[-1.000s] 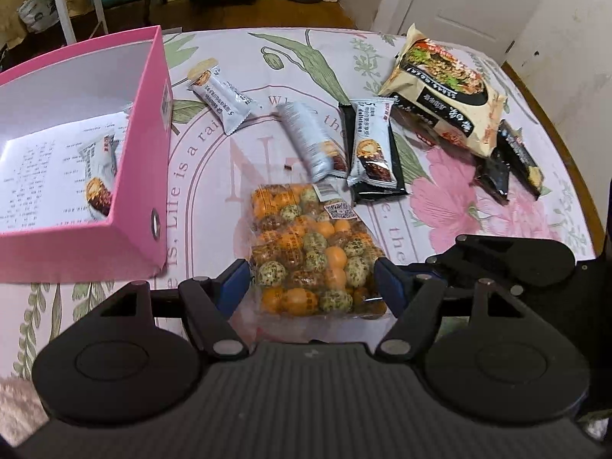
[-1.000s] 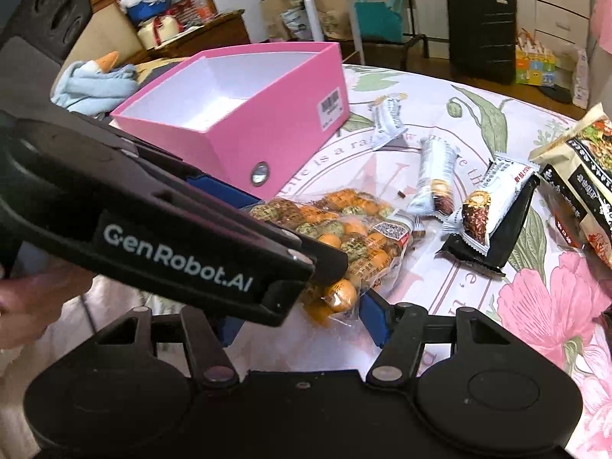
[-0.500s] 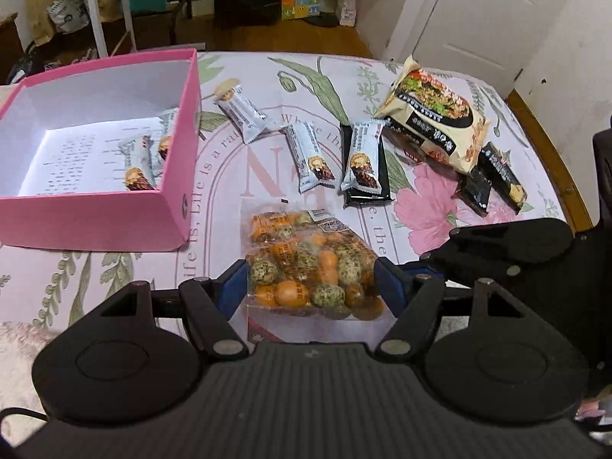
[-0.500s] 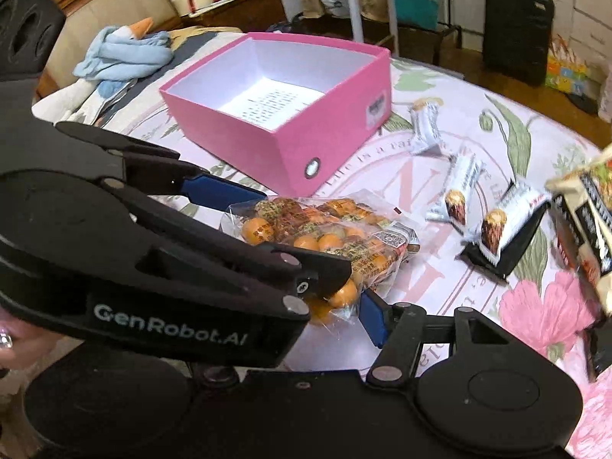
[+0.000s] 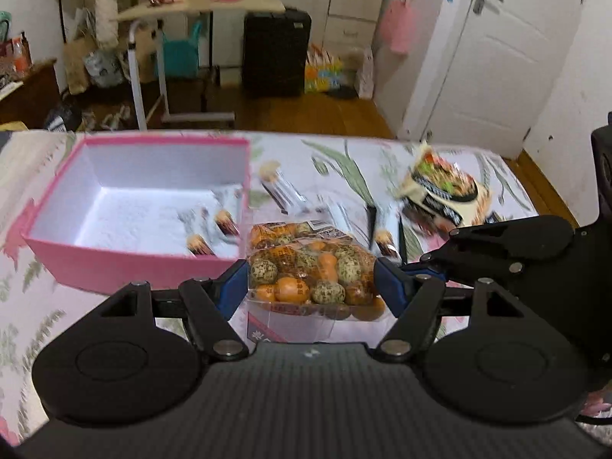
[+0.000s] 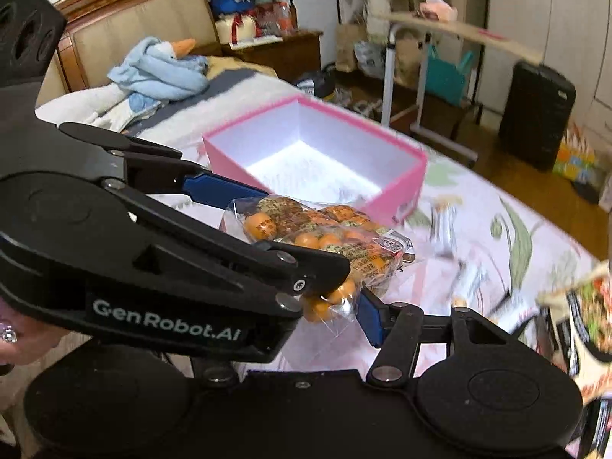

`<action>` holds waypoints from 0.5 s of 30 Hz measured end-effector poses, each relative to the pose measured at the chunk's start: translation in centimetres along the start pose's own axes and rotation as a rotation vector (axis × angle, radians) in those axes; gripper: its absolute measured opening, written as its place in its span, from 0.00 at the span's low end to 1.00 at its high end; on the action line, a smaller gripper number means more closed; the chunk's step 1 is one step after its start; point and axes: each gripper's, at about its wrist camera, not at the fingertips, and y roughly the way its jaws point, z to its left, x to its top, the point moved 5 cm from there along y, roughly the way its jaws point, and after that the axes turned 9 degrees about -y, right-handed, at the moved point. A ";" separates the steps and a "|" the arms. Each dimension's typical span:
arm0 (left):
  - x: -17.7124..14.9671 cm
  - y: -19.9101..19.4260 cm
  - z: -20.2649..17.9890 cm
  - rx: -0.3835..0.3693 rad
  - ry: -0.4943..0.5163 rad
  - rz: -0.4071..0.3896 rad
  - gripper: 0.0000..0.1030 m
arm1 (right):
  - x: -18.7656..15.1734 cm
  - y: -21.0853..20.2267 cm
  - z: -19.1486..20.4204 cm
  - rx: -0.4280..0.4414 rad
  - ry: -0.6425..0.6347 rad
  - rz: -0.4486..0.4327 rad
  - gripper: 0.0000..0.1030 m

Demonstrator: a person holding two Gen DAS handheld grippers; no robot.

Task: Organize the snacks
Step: 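Carry the candy bag into the pink box and open the left gripper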

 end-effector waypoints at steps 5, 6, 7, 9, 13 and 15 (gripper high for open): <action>2.0 -0.9 2.5 0.003 -0.001 -0.055 0.68 | 2.8 1.1 0.4 -0.016 -0.044 -0.043 0.61; 2.4 -0.9 3.1 0.006 -0.001 -0.067 0.68 | 3.4 1.5 0.4 -0.019 -0.049 -0.049 0.61; 2.7 -0.9 3.6 0.010 -0.005 -0.076 0.68 | 4.0 2.0 0.4 -0.019 -0.056 -0.054 0.61; 3.6 -0.6 4.8 0.019 -0.012 -0.097 0.68 | 5.2 3.0 0.2 -0.024 -0.072 -0.070 0.61; 5.2 0.9 8.1 0.040 -0.054 -0.100 0.68 | 7.4 6.5 -0.3 -0.016 -0.093 -0.093 0.61; 5.9 2.1 9.9 0.055 -0.069 -0.098 0.66 | 8.1 8.6 -0.7 0.001 -0.096 -0.110 0.61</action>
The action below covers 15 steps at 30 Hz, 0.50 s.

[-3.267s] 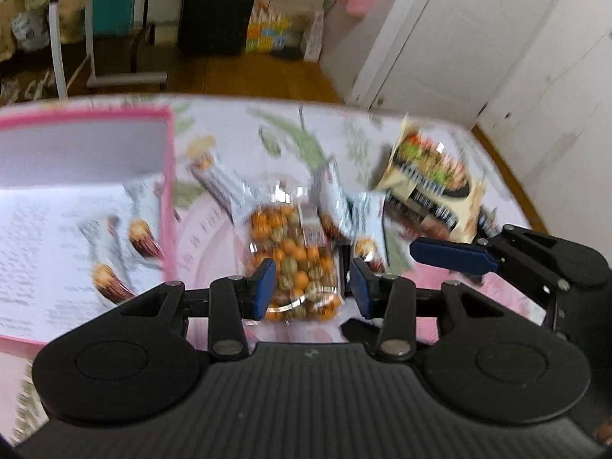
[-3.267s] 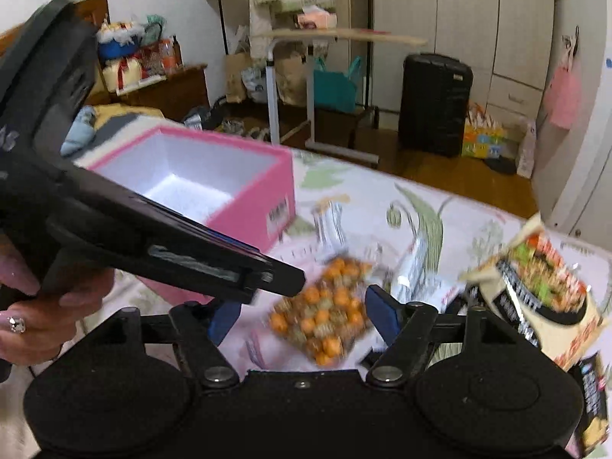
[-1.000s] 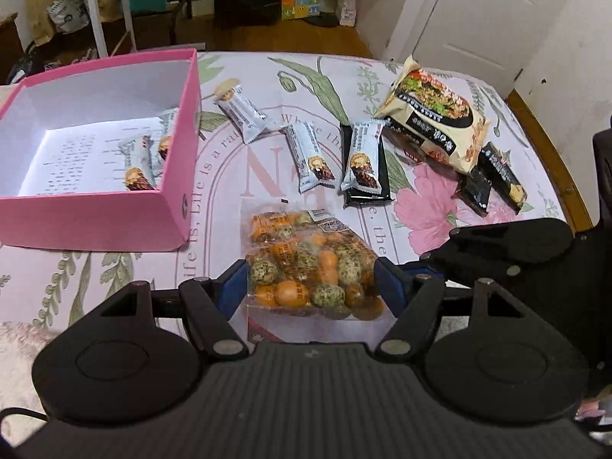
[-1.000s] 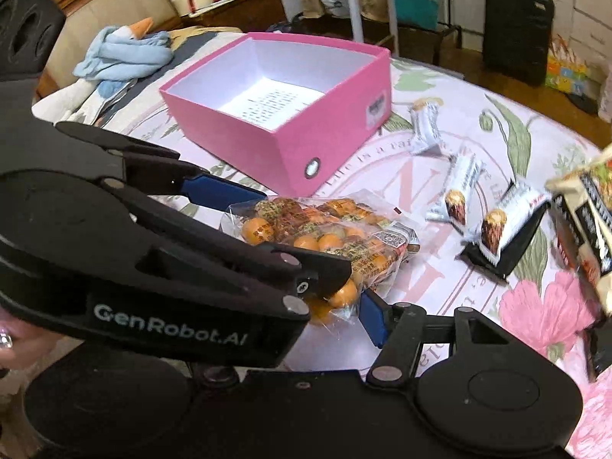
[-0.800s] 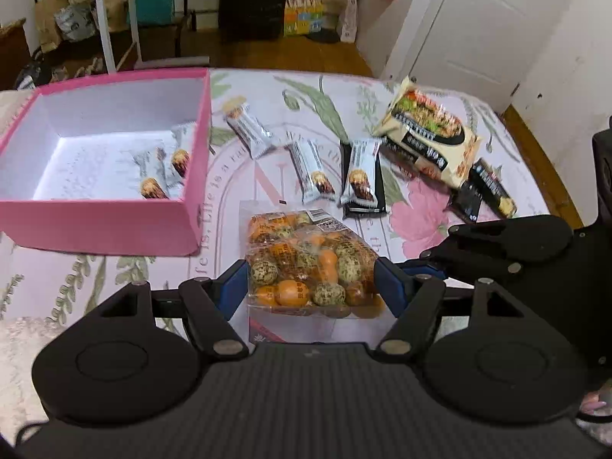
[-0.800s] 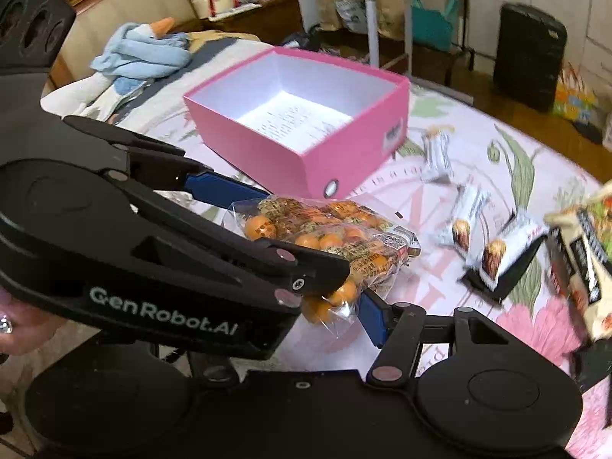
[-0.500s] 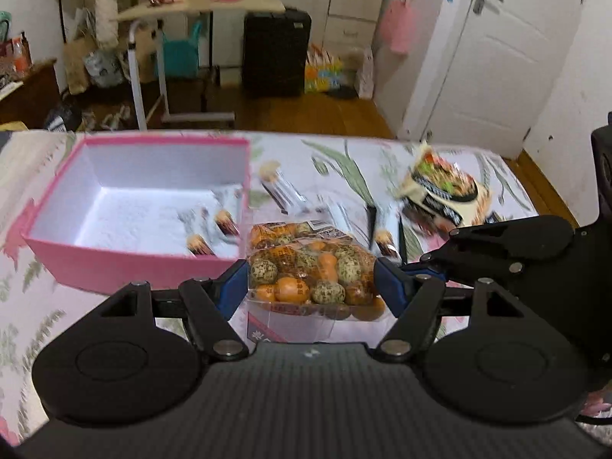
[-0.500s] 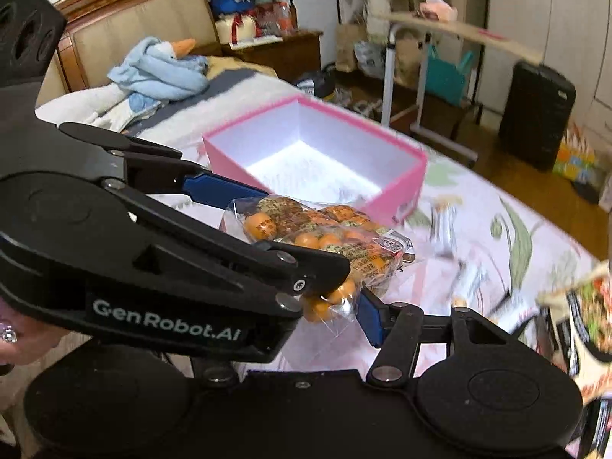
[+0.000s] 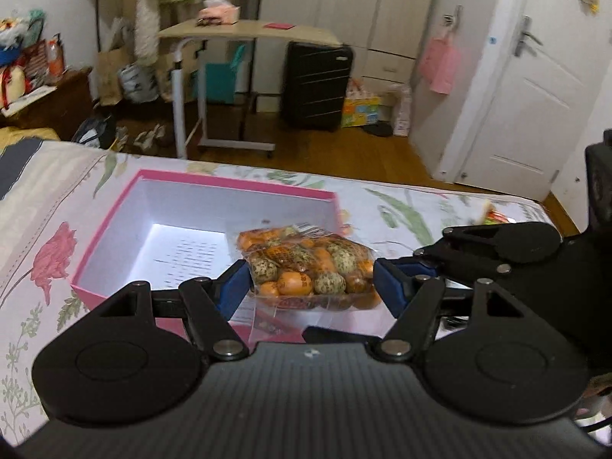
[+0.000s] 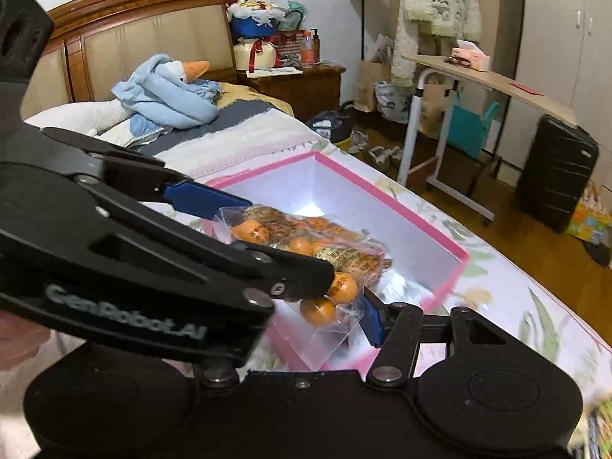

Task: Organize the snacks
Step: 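Carry the candy bag into the pink box and open the left gripper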

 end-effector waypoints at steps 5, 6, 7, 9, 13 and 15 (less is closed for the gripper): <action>1.0 4.7 4.1 0.000 -0.031 -0.003 0.66 | 0.3 5.9 -2.7 0.092 0.089 0.000 0.61; 1.0 5.7 4.8 0.003 -0.043 0.003 0.66 | 0.2 6.9 -3.0 0.111 0.099 0.006 0.61; 0.8 6.5 5.3 0.016 -0.053 0.011 0.66 | 0.1 7.9 -3.1 0.116 0.096 0.013 0.61; 0.6 8.4 6.2 0.038 -0.061 0.031 0.66 | -0.2 9.7 -3.0 0.124 0.089 0.040 0.61; 0.1 11.1 8.2 0.074 -0.140 0.146 0.67 | -0.9 12.3 -2.7 0.161 0.098 0.147 0.62; -0.2 11.1 8.6 0.069 -0.157 0.170 0.70 | -1.1 12.0 -2.5 0.155 0.105 0.169 0.67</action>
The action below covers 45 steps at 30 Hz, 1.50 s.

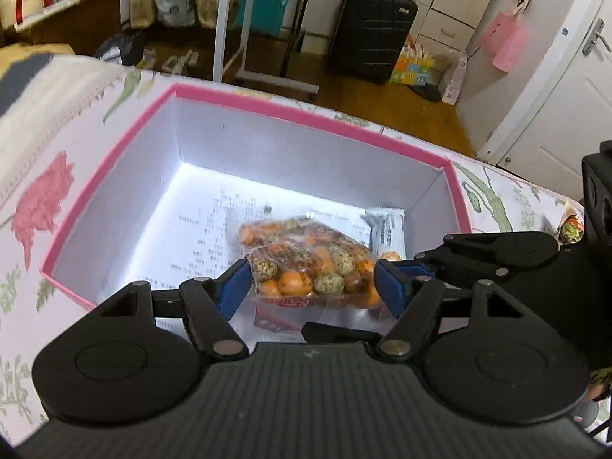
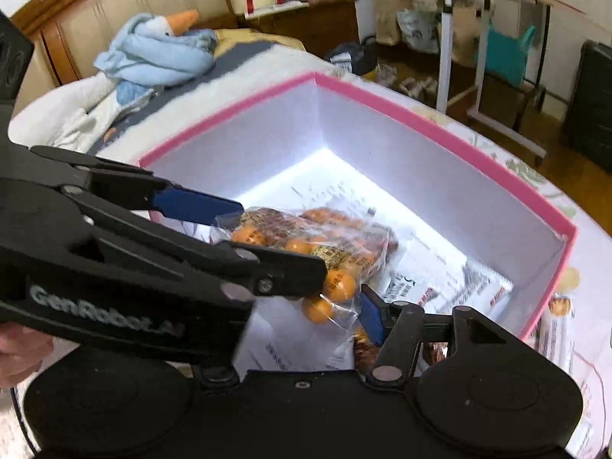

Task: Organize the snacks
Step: 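Carry the candy bag into the pink box and open the left gripper, then grasp a white snack bar with the left gripper while the right gripper grasps another white bar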

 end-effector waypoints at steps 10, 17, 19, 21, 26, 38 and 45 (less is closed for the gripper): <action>-0.6 -4.8 -2.8 -0.020 0.066 -0.062 0.71 | -2.4 -11.4 -2.9 -0.071 0.058 -0.034 0.71; -1.9 -7.5 -9.0 -0.092 0.169 -0.004 0.67 | -6.2 -18.2 -7.7 -0.252 0.185 0.014 0.71; -1.7 -7.6 -11.5 -0.115 0.184 0.012 0.64 | -7.5 -19.3 -9.1 -0.310 0.221 0.102 0.71; -1.7 -7.0 -14.0 -0.117 0.193 0.020 0.61 | -8.8 -20.5 -9.8 -0.336 0.241 0.127 0.71; -2.3 -3.3 -19.5 -0.136 0.168 0.063 0.58 | -11.4 -20.1 -9.8 -0.254 0.220 0.100 0.70; -3.6 10.7 -22.7 0.139 0.117 0.097 0.56 | -20.3 -17.0 -14.4 -0.278 0.508 -0.027 0.67; -3.7 13.6 -22.3 0.258 0.170 -0.034 0.56 | -21.1 -14.2 -14.4 -0.314 0.560 -0.170 0.66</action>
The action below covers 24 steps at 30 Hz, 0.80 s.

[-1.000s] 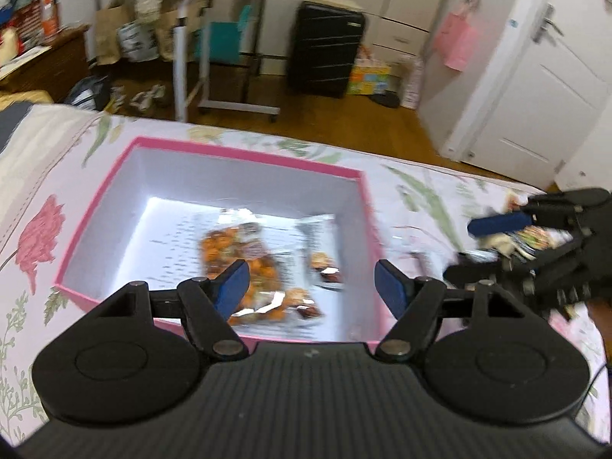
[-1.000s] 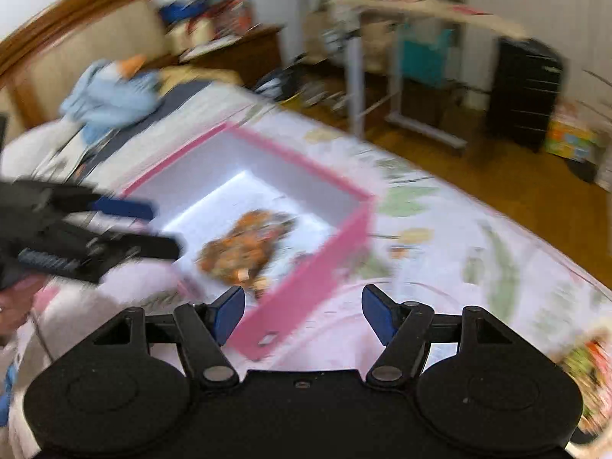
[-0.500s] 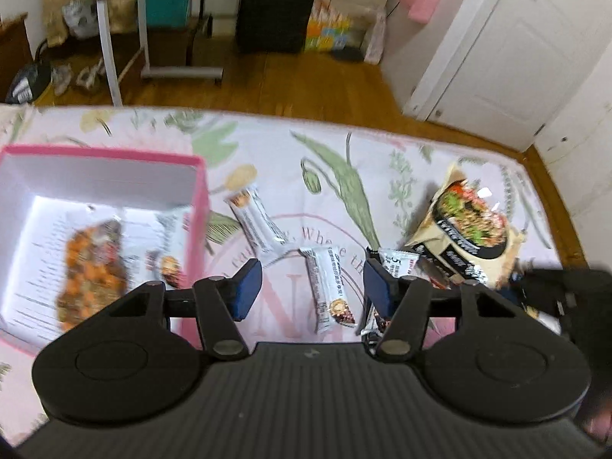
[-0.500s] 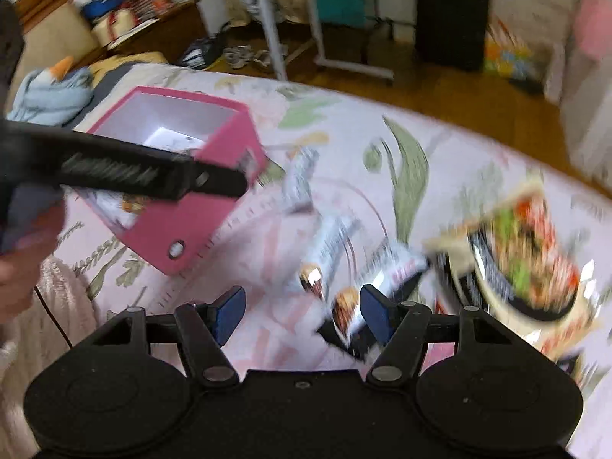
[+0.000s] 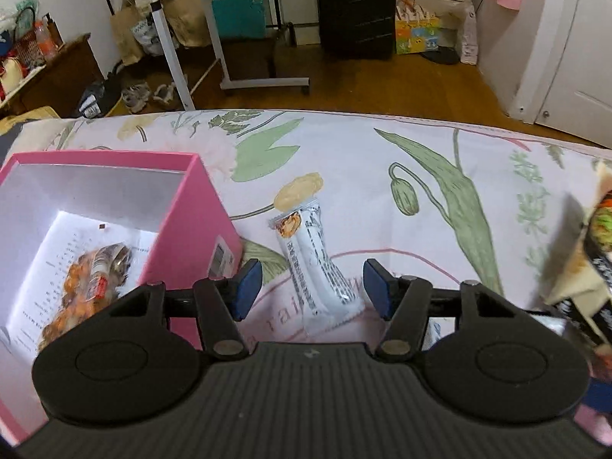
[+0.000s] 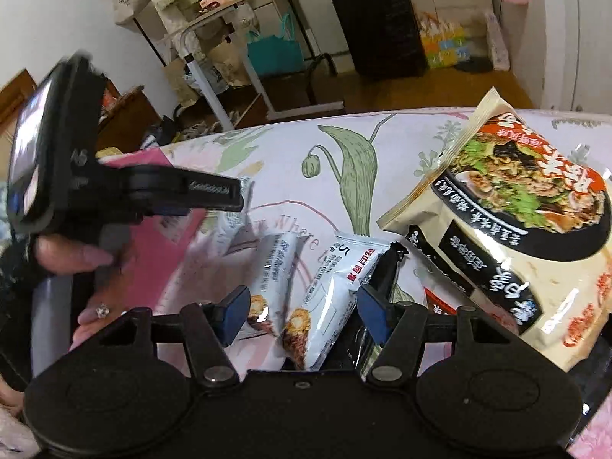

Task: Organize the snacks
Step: 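Grasp a white snack bar with the left gripper while the right gripper grasps another white bar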

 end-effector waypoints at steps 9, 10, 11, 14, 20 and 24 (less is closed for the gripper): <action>-1.3 2.3 -0.6 0.078 0.075 -0.020 0.47 | -2.3 0.7 2.4 -0.197 -0.165 -0.073 0.37; -1.4 2.5 -0.4 0.070 0.070 -0.005 0.32 | -2.4 0.3 2.2 -0.205 -0.152 -0.076 0.37; -1.6 2.8 -0.2 0.065 0.070 0.013 0.29 | -2.3 -0.1 2.1 -0.213 -0.144 -0.077 0.37; -1.9 2.6 0.1 0.059 0.088 -0.005 0.26 | -2.4 -1.2 1.7 -0.206 -0.127 -0.094 0.35; -1.9 0.8 1.0 0.020 0.081 -0.020 0.25 | -2.9 -2.2 1.8 -0.145 -0.057 -0.116 0.35; -2.4 -1.9 1.6 -0.012 0.097 -0.049 0.25 | -4.1 -3.0 2.1 -0.093 -0.003 -0.108 0.35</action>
